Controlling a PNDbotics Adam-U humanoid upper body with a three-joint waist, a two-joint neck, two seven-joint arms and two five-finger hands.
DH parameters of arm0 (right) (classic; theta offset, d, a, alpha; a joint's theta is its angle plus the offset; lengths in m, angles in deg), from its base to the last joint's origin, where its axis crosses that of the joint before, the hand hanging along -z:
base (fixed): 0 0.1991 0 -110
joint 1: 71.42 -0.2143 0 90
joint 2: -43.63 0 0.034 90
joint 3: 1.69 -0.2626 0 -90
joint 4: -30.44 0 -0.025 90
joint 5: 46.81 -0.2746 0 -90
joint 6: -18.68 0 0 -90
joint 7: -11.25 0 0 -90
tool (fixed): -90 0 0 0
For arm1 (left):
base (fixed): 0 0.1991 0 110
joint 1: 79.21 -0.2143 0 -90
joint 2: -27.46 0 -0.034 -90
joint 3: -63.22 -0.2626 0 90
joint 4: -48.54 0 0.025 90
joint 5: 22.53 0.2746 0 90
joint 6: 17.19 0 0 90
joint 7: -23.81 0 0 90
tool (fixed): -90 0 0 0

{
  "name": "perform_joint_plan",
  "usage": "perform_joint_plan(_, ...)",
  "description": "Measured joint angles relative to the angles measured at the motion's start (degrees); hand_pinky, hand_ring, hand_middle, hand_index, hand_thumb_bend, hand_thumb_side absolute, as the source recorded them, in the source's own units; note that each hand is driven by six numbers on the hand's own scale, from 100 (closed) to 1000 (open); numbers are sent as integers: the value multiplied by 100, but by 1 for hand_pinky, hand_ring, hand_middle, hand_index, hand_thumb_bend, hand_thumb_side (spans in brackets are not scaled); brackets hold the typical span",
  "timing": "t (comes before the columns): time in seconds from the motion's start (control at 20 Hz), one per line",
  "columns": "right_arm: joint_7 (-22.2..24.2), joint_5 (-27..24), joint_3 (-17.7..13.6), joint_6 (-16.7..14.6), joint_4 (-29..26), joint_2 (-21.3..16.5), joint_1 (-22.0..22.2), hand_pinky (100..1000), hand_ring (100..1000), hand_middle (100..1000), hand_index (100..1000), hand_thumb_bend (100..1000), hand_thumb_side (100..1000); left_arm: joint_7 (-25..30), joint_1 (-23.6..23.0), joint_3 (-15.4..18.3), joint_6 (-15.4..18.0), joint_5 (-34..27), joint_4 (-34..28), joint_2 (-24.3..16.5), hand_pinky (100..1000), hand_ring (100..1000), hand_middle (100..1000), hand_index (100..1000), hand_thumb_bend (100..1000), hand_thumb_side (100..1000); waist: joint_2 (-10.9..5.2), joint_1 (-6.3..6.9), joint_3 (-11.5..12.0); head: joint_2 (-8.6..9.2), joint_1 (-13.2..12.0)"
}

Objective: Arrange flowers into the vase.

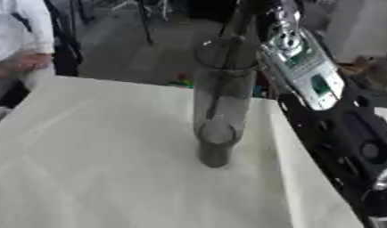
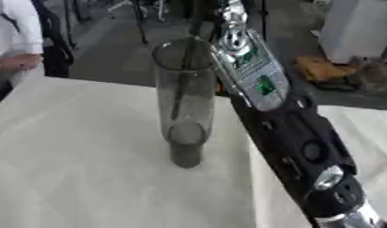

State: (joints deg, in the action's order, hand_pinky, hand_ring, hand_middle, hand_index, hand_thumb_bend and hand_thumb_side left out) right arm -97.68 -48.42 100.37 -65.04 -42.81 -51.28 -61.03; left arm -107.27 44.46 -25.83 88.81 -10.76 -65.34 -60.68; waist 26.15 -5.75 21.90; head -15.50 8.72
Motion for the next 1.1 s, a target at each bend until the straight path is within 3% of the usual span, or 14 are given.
perform_joint_plan(0.2,129,355,47,30,32,-20,6,486,515,486,278,100,956,1,0,0,4,0,0,0,910,1000,884,972,370,1000,-2,-1,-26,0,-9)
perform_joint_plan(0.45,340,651,73,63,33,-54,6,494,523,489,298,100,955,-5,-1,0,10,2,0,0,910,1000,883,970,365,1000,-9,-10,-47,-2,-13)
perform_joint_plan(1.1,809,934,141,157,34,-108,77,601,598,551,475,100,1000,-19,-3,2,23,11,0,0,912,1000,883,970,363,1000,-43,-23,-99,-5,-59)
